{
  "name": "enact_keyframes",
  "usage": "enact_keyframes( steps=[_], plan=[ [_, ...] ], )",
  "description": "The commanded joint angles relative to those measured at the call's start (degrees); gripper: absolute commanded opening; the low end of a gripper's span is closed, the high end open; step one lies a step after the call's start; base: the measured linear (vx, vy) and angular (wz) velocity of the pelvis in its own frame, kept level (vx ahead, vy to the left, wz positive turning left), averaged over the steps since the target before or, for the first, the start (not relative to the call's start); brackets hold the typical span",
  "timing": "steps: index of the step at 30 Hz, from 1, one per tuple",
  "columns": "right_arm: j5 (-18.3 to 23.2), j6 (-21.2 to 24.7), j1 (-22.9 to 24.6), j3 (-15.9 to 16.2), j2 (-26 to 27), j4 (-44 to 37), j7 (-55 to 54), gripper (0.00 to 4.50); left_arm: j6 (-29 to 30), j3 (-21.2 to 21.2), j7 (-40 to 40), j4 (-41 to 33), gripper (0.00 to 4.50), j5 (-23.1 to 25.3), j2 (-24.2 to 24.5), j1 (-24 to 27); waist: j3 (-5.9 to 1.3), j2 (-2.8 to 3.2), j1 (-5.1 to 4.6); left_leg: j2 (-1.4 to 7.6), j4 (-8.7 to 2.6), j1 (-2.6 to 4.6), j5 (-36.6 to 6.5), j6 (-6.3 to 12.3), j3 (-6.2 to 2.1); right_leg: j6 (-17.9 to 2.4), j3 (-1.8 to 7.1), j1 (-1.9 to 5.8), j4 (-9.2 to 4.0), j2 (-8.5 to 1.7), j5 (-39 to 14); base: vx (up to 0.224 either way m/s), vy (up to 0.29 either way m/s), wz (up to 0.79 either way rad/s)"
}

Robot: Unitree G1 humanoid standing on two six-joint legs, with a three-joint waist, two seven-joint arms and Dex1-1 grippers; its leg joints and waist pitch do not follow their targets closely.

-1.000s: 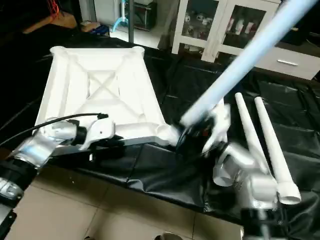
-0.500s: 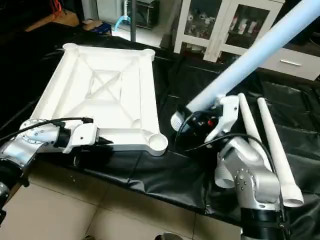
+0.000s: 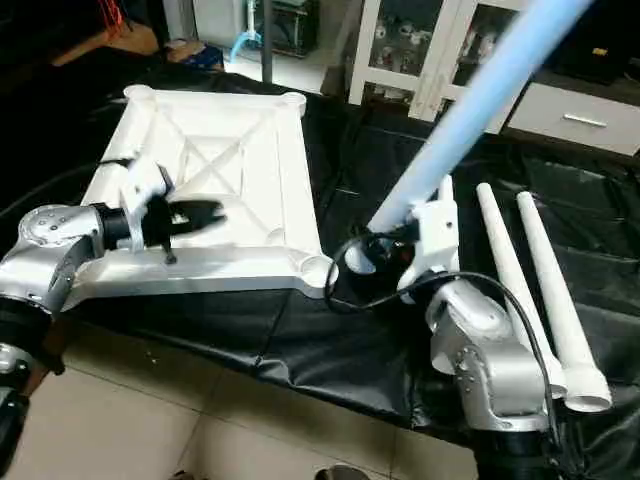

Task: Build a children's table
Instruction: Pick table leg

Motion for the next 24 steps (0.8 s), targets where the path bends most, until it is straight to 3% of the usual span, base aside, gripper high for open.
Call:
enact_keyframes(
  steps=[1,2,4,5,6,7,8,10,11,12,13,14,15,16,17,18,19,20,21,22,23,24],
  plan=[
    [-6.95,-1.24,0.89,0.49,-0.01,-2.58,-6.36,1.86,6.93,4.72,15.00,-6.88,1.13,-0.50,-3.38,3.22,-4.54,1.58,-0.06,0.57,-3.65,0.36,-7.53,-2.55,-0.70,-13.11,2.19,4.25,-3.51,-3.42,-4.25,0.000,0.000,0.00],
    [-6.95,-1.24,0.89,0.49,-0.01,-2.58,-6.36,1.86,6.93,4.72,15.00,-6.88,1.13,-0.50,-3.38,3.22,-4.38,1.56,-0.16,0.57,-3.58,0.10,-8.03,-2.13,-0.75,-12.87,2.25,4.45,-3.91,-3.45,-5.60,0.000,0.000,0.00],
    [-9.88,-2.87,3.59,2.45,-1.11,-5.58,-6.62,1.86,7.50,7.37,20.62,-16.11,1.13,-1.94,-7.16,8.25,-4.53,1.57,0.08,0.63,-3.54,-0.11,-7.57,-1.54,-0.88,-12.22,2.38,4.84,-3.95,-3.61,-6.79,0.000,0.000,0.00],
    [-8.82,-3.82,6.89,1.83,0.78,-8.27,-7.60,1.86,7.27,7.29,25.89,-25.95,1.13,-0.01,-11.89,14.78,-4.46,1.82,0.01,0.62,-3.57,-0.24,-7.03,-0.28,-0.74,-11.65,2.35,4.41,-4.26,-3.28,-6.81,0.000,0.000,0.00],
    [-8.82,-3.82,6.89,1.83,0.78,-8.27,-7.60,1.86,7.27,7.29,25.89,-25.95,1.13,-0.01,-11.89,14.78,-4.55,2.09,-0.02,1.10,-3.64,-0.31,-6.95,-0.13,-0.90,-11.87,2.36,4.59,-4.05,-3.52,-5.93,0.000,0.000,0.00],
    [-6.66,-3.64,8.62,1.12,2.55,-9.16,-7.97,1.86,5.94,5.53,27.93,-30.86,1.13,2.61,-14.20,18.72,-4.38,1.90,-0.33,1.21,-3.80,-0.41,-7.64,0.76,-0.81,-11.41,2.22,4.20,-4.45,-3.27,-6.14,0.000,0.000,0.00],
    [-4.89,-2.60,10.20,0.74,4.21,-9.23,-8.59,1.86,5.16,3.18,28.86,-34.67,1.13,4.00,-16.46,22.62,-4.51,1.89,-0.34,0.98,-3.65,-0.50,-8.77,2.02,-0.71,-10.82,2.44,4.32,-4.74,-3.78,-8.33,0.000,0.000,0.00],
    [-5.21,-2.65,10.82,1.18,4.68,-9.10,-9.07,1.86,6.29,2.47,30.80,-35.95,1.13,4.56,-17.55,24.13,-4.45,1.68,-0.31,0.62,-3.24,-0.99,-9.48,4.36,-0.50,-10.71,3.30,4.50,-5.35,-4.99,-12.17,0.000,0.000,0.00],
    [-5.45,-2.43,11.28,1.95,5.15,-9.10,-9.21,1.86,6.71,1.12,32.92,-36.43,1.13,6.07,-18.30,25.65,-4.65,1.92,0.10,0.20,0.72,1.35,-11.50,4.27,1.03,-9.99,8.33,2.32,-7.88,-5.28,-23.24,0.000,0.000,0.00],
    [-5.22,-2.07,11.36,2.25,5.27,-9.20,-9.00,1.86,5.89,0.33,33.33,-36.25,1.13,7.15,-18.27,26.09,-4.90,1.08,1.02,-0.68,1.78,1.13,-13.31,3.67,0.73,-10.40,10.46,3.44,-7.92,-5.47,-25.21,0.000,0.000,0.00],
    [-5.30,-1.97,11.26,2.57,5.22,-9.23,-8.80,1.86,6.10,-0.35,34.30,-36.18,1.13,7.98,-18.34,26.52,-3.56,-0.24,1.88,-1.57,4.60,-0.89,-15.00,3.29,-1.16,-10.91,15.34,5.10,-9.76,-7.41,-31.61,-0.052,0.071,-0.31],
    [-5.40,-1.95,11.12,2.84,5.22,-9.22,-8.62,1.86,5.61,-0.54,35.15,-35.82,1.13,8.37,-18.55,26.82,-3.40,-0.94,2.83,-2.46,7.29,-2.11,-14.58,2.41,-3.61,-9.89,19.41,6.11,-10.59,-8.22,-37.38,-0.046,0.139,-0.53],
    [-5.40,-1.95,11.12,2.84,5.22,-9.22,-8.62,1.86,5.61,-0.54,35.15,-35.82,1.13,8.37,-18.55,26.82,-3.17,-0.68,2.95,-3.05,7.79,-2.27,-14.13,2.19,-4.88,-9.34,20.38,5.79,-10.65,-7.47,-38.22,-0.046,0.139,-0.53],
    [-5.62,-1.95,10.88,2.91,5.24,-9.11,-8.57,1.86,6.00,-0.25,36.34,-35.50,1.13,8.27,-18.96,27.22,-2.84,-0.42,2.58,-4.49,7.10,-1.00,-13.96,2.81,-5.96,-7.43,21.24,4.32,-11.19,-4.30,-38.30,-0.061,0.198,-0.49],
    [-6.21,-2.14,10.74,2.89,5.19,-8.99,-8.54,1.86,5.58,0.19,38.09,-35.41,1.13,9.22,-19.27,27.86,-3.02,-0.13,2.13,-5.36,5.54,0.28,-14.01,4.04,-5.80,-5.56,20.83,3.68,-11.20,-2.08,-37.93,-0.081,0.260,-0.47],
    [-6.52,-2.31,10.61,2.77,5.25,-8.88,-8.43,1.86,7.63,1.10,40.97,-35.65,1.13,10.75,-19.57,28.49,-2.96,0.88,-0.45,-5.07,-1.89,5.10,-13.41,11.25,-5.16,0.67,15.22,0.28,-9.04,4.71,-31.02,-0.081,0.260,-0.47],
    [-6.74,-2.45,10.56,2.60,5.42,-8.87,-8.54,1.86,7.96,1.63,41.94,-36.18,1.13,11.68,-19.77,28.88,-3.04,1.76,-2.39,-2.82,-3.74,6.88,-16.37,12.97,-5.13,-0.17,9.95,-2.91,-5.57,5.85,-27.59,-0.126,0.267,-0.44],
    [-6.82,-2.52,10.54,2.47,5.58,-8.89,-8.65,1.86,8.19,1.99,42.39,-36.65,1.13,12.24,-19.93,29.14,-3.62,3.91,-2.89,2.16,-8.08,2.57,-19.40,9.85,-4.53,-2.43,1.84,-1.85,4.16,2.83,-16.89,-0.153,0.270,-0.47],
    [-6.88,-2.55,10.54,2.39,5.68,-8.92,-8.74,1.86,8.15,2.18,42.57,-36.99,1.13,12.59,-20.06,29.32,-4.04,3.25,-3.27,3.70,-8.10,2.03,-15.92,7.93,-6.16,-3.01,0.15,-0.38,4.41,0.72,-10.06,-0.153,0.270,-0.47],
    [-6.61,-2.59,10.39,2.04,6.03,-8.71,-9.00,1.86,8.52,2.41,43.03,-37.52,1.13,12.69,-20.48,29.27,-2.94,4.88,-2.29,4.05,-9.71,0.04,-15.70,2.19,-4.45,-3.41,-1.23,-0.35,4.11,0.30,-7.08,-0.150,0.276,-0.36],
    [-6.43,-2.56,10.29,1.92,6.20,-8.55,-9.24,1.86,8.99,2.35,43.78,-38.17,1.13,13.01,-20.73,29.23,-4.55,5.30,-3.89,2.30,-8.80,3.39,-11.93,-9.49,-8.60,-4.37,-3.81,0.67,2.06,-0.36,-0.92,-0.086,0.223,-0.07],
    [-6.38,-2.55,10.26,1.88,6.25,-8.51,-9.31,1.86,9.14,2.34,44.01,-38.37,1.13,13.11,-20.81,29.22,-4.19,5.02,-4.52,3.98,-9.26,2.97,-10.61,-14.36,-9.52,-3.89,-3.72,0.81,2.65,-0.48,-2.14,-0.086,0.223,-0.07]
  ],
)
